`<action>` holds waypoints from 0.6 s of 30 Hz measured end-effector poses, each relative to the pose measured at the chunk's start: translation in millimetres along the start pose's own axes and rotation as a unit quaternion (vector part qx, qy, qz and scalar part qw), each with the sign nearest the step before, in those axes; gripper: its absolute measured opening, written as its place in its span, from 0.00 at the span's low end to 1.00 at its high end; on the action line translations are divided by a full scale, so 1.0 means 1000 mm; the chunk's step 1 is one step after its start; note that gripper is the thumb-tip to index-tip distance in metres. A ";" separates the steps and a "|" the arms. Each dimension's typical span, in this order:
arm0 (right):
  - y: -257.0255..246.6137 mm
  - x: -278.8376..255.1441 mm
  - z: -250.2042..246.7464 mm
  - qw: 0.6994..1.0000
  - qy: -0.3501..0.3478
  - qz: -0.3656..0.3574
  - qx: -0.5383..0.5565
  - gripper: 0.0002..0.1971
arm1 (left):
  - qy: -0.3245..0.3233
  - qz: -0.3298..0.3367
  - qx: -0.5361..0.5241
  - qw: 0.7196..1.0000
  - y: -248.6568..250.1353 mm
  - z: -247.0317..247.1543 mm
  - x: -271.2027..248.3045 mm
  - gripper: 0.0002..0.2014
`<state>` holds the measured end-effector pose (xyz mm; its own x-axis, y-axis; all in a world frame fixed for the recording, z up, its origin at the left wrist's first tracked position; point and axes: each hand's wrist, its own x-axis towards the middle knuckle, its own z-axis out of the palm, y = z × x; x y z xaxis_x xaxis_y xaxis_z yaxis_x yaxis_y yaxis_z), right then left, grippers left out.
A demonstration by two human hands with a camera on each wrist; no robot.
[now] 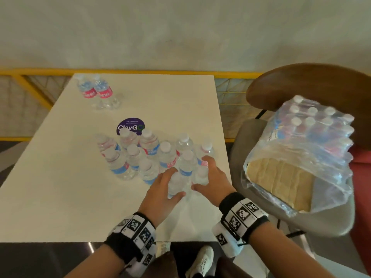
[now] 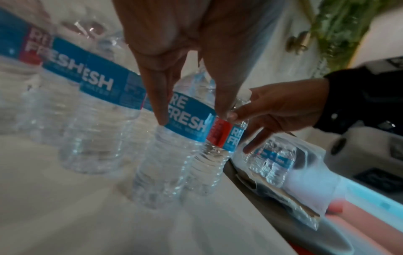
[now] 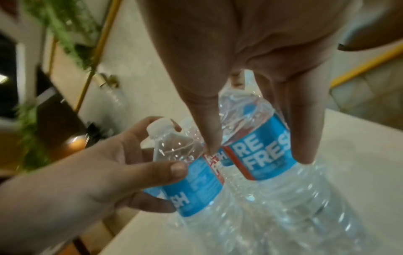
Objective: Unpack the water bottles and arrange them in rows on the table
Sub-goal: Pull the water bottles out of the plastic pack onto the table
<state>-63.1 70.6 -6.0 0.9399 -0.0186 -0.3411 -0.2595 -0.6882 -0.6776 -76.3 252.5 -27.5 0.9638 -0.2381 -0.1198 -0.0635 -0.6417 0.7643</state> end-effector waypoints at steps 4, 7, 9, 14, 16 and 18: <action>-0.007 0.004 0.003 0.999 -0.005 -0.004 0.049 0.44 | 0.057 -0.025 -0.050 0.997 -0.004 0.003 0.007 0.32; -0.009 0.009 0.006 0.999 0.005 -0.020 0.041 0.39 | 0.068 -0.014 -0.055 0.996 -0.004 0.005 0.015 0.31; -0.011 0.013 0.009 0.999 0.011 -0.015 0.045 0.36 | 0.075 -0.014 -0.053 0.996 -0.004 0.006 0.020 0.31; -0.024 0.007 -0.001 0.998 -0.002 -0.026 0.054 0.35 | 0.088 0.004 -0.055 0.995 0.002 0.009 0.020 0.33; -0.023 0.000 -0.010 0.998 -0.017 -0.019 0.055 0.40 | 0.082 0.021 -0.051 0.995 0.007 0.005 0.017 0.36; -0.011 -0.005 -0.027 0.998 -0.003 0.016 0.054 0.38 | 0.072 0.028 -0.015 0.997 0.013 -0.006 0.013 0.40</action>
<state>-58.9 59.1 21.0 0.9293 -0.0348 -0.3677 -0.3123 -0.6055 -0.7320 -63.0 245.3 -15.9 0.9863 -0.1642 0.0136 -0.1120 -0.6080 0.7860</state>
